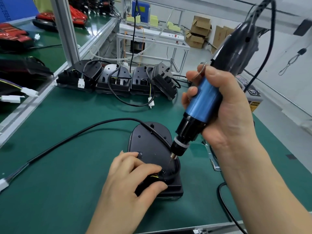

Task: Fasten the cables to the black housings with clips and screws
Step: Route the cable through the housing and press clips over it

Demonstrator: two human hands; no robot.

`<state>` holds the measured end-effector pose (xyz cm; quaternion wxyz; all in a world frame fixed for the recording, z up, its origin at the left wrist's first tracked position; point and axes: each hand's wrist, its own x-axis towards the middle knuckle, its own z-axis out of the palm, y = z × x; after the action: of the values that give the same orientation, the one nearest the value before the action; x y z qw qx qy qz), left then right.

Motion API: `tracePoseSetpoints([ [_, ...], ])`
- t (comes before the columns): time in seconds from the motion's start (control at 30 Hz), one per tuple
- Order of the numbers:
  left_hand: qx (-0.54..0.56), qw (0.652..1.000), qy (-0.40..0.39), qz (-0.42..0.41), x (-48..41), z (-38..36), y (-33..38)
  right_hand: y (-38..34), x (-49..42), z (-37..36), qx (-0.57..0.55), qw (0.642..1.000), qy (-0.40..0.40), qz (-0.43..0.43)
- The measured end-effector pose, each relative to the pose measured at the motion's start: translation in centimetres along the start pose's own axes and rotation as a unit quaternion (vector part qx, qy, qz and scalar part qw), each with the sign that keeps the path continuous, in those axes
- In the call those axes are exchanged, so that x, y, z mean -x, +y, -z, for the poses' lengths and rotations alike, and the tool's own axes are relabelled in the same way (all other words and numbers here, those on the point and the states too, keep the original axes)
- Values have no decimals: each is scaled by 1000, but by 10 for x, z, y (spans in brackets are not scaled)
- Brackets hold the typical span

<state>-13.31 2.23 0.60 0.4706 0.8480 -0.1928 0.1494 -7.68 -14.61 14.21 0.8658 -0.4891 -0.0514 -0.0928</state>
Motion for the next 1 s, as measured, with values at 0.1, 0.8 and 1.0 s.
tracePoseSetpoints([
  [0.1,-10,1000,11,-7,-3,-3,0,1,0,-1,2,1000,1,3],
  [0.8,8,1000,12,3,-4,-6,3,5,1,-7,17,1000,-17,10],
  [1.0,12,1000,11,3,-5,-6,3,7,1,-9,42,999,-28,14],
])
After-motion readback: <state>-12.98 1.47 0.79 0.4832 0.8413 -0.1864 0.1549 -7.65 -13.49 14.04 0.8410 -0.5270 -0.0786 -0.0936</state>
